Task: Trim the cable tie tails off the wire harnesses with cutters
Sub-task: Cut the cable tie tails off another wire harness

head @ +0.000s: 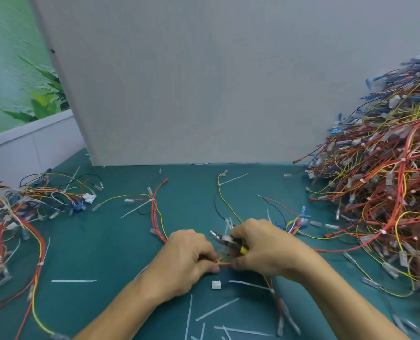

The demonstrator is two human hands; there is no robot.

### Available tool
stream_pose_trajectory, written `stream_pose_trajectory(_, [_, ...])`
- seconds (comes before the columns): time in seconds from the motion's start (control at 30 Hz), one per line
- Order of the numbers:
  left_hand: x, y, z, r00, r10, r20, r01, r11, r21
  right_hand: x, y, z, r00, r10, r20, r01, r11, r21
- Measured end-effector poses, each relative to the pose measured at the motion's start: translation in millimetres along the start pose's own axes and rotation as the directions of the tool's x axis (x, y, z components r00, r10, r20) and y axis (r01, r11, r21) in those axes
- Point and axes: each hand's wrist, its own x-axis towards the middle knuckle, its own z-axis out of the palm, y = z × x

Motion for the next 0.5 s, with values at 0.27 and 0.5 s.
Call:
stream_pose_trajectory(0.27, [-4,-2,-3,0.977,0.208,0.036,-0.212,0.967,0.142,-22,10,-58,0.958,0.080,-0.276,0.024,0.935,0.353])
stream_pose_trajectory(0.5, [-9,-5,-5,0.999,0.025,-0.040,-0.028,0.996,-0.089,-27,42,-74,0.903,0.328,-0.278,-0.220,0.908,0.357])
